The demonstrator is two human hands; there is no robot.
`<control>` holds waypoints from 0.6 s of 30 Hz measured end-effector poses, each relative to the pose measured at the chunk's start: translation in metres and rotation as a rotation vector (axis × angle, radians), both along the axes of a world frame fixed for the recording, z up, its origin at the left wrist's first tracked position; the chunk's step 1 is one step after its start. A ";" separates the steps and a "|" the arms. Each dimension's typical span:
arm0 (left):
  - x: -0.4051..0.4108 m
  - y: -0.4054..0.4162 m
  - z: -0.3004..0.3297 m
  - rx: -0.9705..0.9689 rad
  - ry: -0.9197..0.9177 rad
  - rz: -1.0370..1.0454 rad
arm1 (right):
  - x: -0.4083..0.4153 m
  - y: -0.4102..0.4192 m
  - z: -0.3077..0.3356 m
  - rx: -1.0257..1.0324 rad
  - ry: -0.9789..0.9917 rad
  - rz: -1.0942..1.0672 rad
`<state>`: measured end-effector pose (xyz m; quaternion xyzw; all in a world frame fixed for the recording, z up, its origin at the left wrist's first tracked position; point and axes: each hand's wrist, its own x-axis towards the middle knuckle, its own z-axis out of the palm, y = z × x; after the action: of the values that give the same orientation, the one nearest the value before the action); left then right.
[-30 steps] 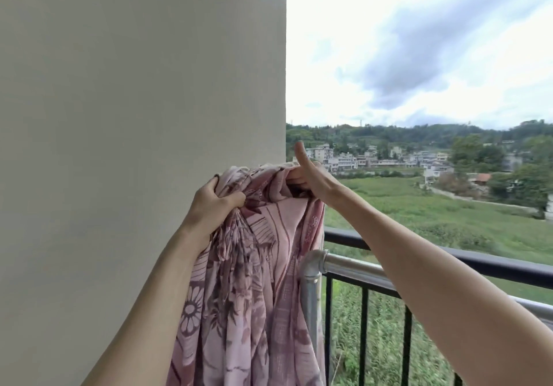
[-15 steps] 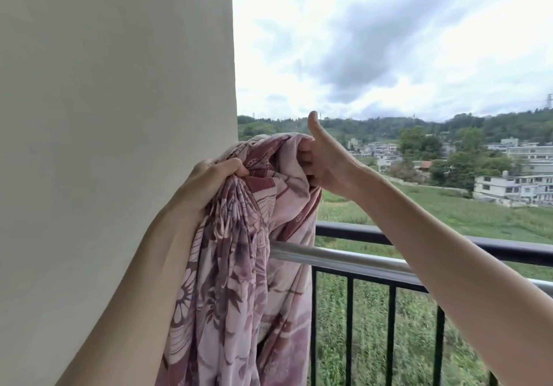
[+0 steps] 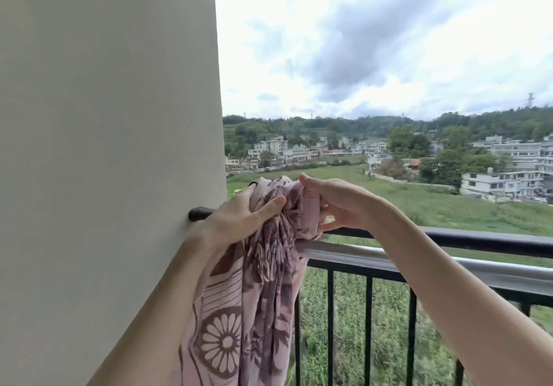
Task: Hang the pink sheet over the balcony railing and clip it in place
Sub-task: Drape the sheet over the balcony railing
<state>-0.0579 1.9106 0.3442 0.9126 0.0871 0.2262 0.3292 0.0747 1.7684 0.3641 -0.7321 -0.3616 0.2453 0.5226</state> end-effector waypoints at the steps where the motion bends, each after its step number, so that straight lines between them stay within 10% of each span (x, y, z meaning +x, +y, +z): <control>1: -0.004 0.005 -0.005 0.022 0.028 0.016 | -0.003 -0.001 -0.005 -0.012 -0.037 0.018; 11: -0.032 0.011 -0.060 -0.063 -0.126 0.107 | -0.038 0.011 -0.035 0.117 -0.451 -0.107; 18: -0.049 0.015 -0.117 -0.498 -0.323 0.362 | -0.048 0.013 -0.046 0.180 -0.608 -0.305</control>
<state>-0.1069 1.9260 0.2274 0.7263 0.2470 0.3943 0.5060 0.0264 1.7813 0.3186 -0.7682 -0.4074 -0.0979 0.4841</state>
